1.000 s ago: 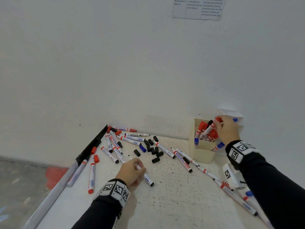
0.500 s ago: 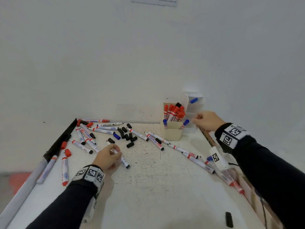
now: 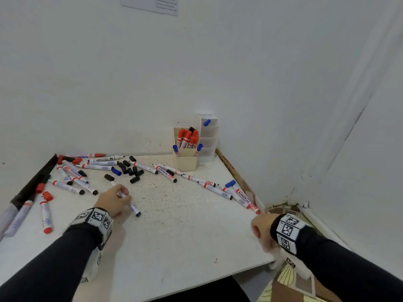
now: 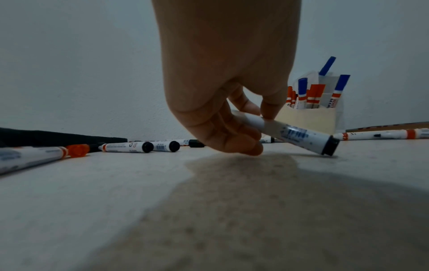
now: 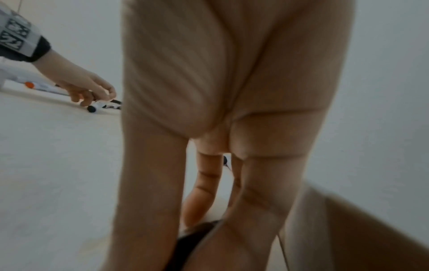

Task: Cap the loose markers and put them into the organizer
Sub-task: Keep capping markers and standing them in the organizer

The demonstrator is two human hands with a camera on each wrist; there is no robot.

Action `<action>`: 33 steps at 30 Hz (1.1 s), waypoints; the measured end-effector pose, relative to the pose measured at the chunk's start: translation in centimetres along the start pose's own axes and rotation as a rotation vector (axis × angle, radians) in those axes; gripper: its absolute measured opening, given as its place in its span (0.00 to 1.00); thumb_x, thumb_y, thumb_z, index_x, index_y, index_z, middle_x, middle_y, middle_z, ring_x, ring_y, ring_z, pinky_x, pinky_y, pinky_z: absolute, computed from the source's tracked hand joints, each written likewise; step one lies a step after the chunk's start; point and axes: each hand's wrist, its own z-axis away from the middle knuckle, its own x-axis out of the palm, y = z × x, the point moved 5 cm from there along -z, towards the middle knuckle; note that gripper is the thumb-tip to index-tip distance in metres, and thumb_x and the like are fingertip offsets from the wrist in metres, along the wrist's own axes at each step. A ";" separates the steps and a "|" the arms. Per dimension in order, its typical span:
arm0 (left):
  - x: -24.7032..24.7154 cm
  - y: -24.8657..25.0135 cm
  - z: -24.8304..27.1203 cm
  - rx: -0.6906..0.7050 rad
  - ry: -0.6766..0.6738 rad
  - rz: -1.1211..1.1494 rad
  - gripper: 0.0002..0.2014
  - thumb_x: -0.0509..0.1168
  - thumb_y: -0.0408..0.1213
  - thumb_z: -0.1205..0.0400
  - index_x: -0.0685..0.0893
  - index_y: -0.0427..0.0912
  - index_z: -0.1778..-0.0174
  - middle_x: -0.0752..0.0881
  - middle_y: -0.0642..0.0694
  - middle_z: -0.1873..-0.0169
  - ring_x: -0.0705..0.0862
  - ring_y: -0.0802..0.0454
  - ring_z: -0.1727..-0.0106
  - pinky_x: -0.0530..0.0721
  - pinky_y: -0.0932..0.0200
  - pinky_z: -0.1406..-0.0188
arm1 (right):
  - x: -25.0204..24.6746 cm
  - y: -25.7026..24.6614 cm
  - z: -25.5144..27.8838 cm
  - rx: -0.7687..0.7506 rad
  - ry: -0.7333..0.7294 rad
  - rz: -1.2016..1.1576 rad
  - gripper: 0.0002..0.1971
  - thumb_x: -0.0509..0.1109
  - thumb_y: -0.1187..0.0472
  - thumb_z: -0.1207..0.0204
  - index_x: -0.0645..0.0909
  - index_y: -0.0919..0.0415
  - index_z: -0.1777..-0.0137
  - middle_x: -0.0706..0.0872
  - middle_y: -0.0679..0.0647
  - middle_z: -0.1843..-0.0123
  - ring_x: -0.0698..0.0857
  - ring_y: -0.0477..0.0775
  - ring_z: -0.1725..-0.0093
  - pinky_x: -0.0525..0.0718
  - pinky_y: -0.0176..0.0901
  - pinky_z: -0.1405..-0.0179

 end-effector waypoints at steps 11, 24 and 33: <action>0.3 1.7 1.3 0.015 0.074 0.019 0.03 0.59 0.32 0.19 0.70 0.40 0.53 0.80 0.39 0.65 0.78 0.46 0.73 0.81 0.58 0.73 | -2.4 -1.2 -2.2 0.043 0.076 -0.104 0.13 0.77 0.61 0.34 0.81 0.56 0.50 0.84 0.52 0.53 0.82 0.52 0.59 0.83 0.39 0.55; -1.0 0.4 0.8 -0.004 0.199 0.046 0.07 0.56 0.28 0.17 0.68 0.40 0.46 0.78 0.40 0.63 0.74 0.49 0.69 0.70 0.57 0.68 | -9.5 -6.0 -3.3 -0.128 0.531 -0.505 0.15 0.55 0.64 0.18 0.78 0.65 0.37 0.80 0.60 0.35 0.79 0.56 0.39 0.77 0.40 0.44; -2.0 -0.9 -1.3 -0.061 0.157 0.048 0.17 0.56 0.37 0.15 0.74 0.39 0.30 0.85 0.36 0.45 0.79 0.49 0.62 0.81 0.57 0.59 | -17.6 -8.8 -6.2 -0.281 0.886 -0.801 0.07 0.61 0.64 0.21 0.80 0.64 0.50 0.82 0.54 0.52 0.80 0.54 0.51 0.74 0.37 0.56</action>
